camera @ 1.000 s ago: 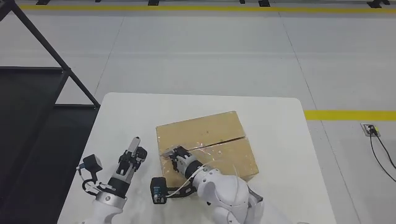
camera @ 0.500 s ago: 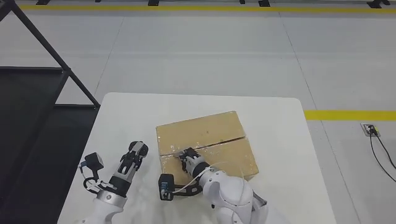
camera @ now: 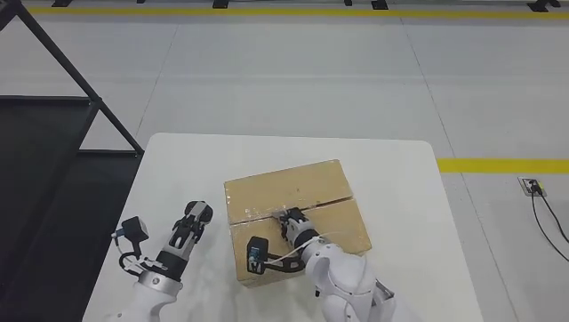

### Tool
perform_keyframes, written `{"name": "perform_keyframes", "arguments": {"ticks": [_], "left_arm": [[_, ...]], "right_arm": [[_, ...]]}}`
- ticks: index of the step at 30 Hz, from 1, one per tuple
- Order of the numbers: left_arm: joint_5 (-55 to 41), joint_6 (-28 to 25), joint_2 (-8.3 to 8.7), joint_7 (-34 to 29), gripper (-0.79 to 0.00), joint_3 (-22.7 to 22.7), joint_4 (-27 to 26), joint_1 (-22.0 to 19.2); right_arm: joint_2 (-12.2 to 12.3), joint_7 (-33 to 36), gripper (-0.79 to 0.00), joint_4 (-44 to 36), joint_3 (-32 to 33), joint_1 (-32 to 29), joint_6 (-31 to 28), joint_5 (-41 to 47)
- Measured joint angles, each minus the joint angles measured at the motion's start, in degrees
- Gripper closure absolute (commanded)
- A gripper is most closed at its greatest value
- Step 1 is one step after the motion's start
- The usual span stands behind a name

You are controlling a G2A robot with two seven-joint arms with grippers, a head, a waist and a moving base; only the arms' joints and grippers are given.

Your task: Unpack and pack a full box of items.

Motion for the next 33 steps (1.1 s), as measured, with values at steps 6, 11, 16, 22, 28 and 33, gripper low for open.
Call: {"name": "perform_keyframes", "arguments": {"ticks": [6, 11, 16, 22, 28, 33], "left_arm": [[-0.1, 0.0, 0.03, 0.1, 0.0, -0.1, 0.2, -0.1], [-0.3, 0.0, 0.05, 0.1, 0.0, -0.1, 0.2, -0.3], [-0.4, -0.2, 0.06, 0.3, 0.0, -0.1, 0.3, -0.3], [-0.4, -0.1, 0.08, 0.5, 0.0, 0.0, 0.3, -0.2], [-0.4, -0.2, 0.1, 0.7, 0.0, -0.2, 0.2, 0.1], [-0.4, -0.5, 0.12, 0.6, 0.0, -0.1, 0.1, 0.3]], "right_arm": [[0.2, 0.6, 0.0, -2.1, 1.9, -1.7, 0.2, -0.5], [0.3, 2.5, 0.0, -4.3, 4.0, -3.5, 0.4, -0.3], [0.3, 1.0, 0.0, -6.1, 3.8, -4.5, 1.7, -1.9], [0.1, 1.3, 0.0, -7.7, 3.6, -5.8, 8.2, -5.4], [-0.3, -0.6, 0.0, -7.0, 3.1, -5.9, 10.7, -5.6], [-1.3, -1.7, 0.0, -1.6, 0.0, -2.0, 11.0, -7.4]]}}
